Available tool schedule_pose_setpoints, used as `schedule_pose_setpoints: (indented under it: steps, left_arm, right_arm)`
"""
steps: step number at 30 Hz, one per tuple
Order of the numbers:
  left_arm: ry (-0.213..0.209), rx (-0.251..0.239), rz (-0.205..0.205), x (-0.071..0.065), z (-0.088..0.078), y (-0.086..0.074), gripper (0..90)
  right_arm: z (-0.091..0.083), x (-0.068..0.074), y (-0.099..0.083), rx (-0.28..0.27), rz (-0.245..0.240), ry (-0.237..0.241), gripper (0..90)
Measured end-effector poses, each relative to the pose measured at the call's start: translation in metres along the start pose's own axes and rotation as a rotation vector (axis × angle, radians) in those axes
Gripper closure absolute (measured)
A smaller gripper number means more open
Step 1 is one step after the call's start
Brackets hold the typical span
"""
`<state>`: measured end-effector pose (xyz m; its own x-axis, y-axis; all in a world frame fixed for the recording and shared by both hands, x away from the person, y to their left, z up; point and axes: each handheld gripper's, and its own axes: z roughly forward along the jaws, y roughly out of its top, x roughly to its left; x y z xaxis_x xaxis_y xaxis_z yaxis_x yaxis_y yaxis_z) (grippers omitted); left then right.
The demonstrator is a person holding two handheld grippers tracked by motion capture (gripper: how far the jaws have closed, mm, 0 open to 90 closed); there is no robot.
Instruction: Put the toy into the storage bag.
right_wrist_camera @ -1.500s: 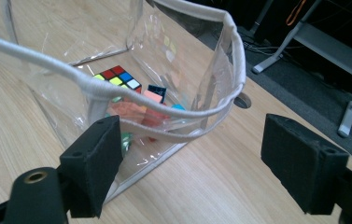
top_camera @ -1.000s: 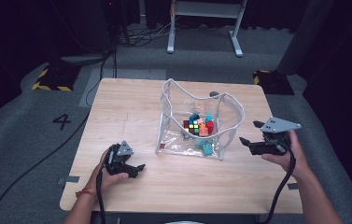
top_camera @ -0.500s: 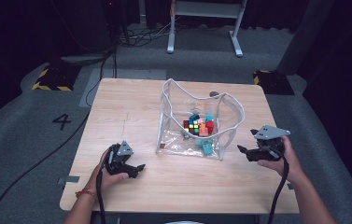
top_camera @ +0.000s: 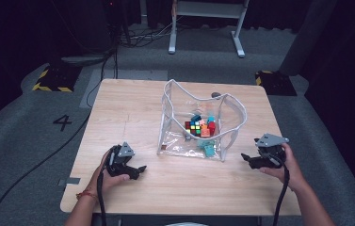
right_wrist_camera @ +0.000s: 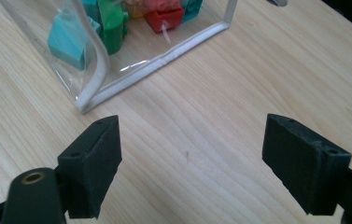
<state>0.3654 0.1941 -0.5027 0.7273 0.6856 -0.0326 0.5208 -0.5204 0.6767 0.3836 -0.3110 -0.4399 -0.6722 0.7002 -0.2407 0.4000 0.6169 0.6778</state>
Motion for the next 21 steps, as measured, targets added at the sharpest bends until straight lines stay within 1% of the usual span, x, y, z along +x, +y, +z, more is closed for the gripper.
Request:
schedule_pose_setpoints:
  steps: [3,5,6,8,10,11,12,13,15,17,18,19,21]
  left_arm:
    - [0.0,0.0,0.0,0.0,0.0,0.0,12.9]
    - [0.0,0.0,0.0,0.0,0.0,0.0,12.9]
    - [0.0,0.0,-0.001,0.0,0.0,0.0,12.9]
    - [0.0,0.0,-0.001,0.0,0.0,0.0,12.9]
    - [0.0,0.0,-0.001,0.0,0.0,0.0,12.9]
    - [0.0,0.0,0.0,0.0,0.0,0.0,12.9]
    - [0.0,-0.001,-0.001,0.0,0.0,0.0,12.9]
    - [0.0,0.0,-0.001,0.0,0.0,0.0,12.9]
    - [0.0,0.0,0.0,0.0,0.0,0.0,12.9]
    - [0.0,0.0,0.0,0.0,0.0,0.0,12.9]
    - [0.0,0.0,0.0,0.0,0.0,0.0,12.9]
    - [0.0,0.0,-0.001,0.0,0.0,0.0,12.9]
    - [0.0,0.0,-0.001,0.0,0.0,0.0,12.9]
  right_arm:
    - [0.003,0.001,-0.007,0.008,0.003,0.006,20.3]
    - [0.004,0.002,-0.011,0.013,0.017,0.009,20.3]
    - [0.005,0.002,-0.014,0.019,0.013,0.015,20.3]
    - [0.006,0.003,-0.017,0.021,0.03,0.012,20.3]
    - [0.006,0.002,-0.022,0.029,0.032,0.014,20.3]
    - [0.007,0.002,-0.025,0.026,0.043,0.02,20.3]
    - [0.006,0.001,-0.027,0.029,0.041,0.017,20.3]
    - [0.007,0.002,-0.029,0.029,0.051,0.02,20.3]
    - [0.007,0.001,-0.034,0.031,0.055,0.021,20.3]
    - [0.007,0.0,-0.04,0.024,0.066,0.01,20.3]
    - [0.006,0.0,-0.042,0.027,0.066,0.011,20.3]
    - [0.006,0.0,-0.044,0.029,0.079,0.014,20.3]
    - [0.006,-0.001,-0.049,0.03,0.081,0.014,20.3]
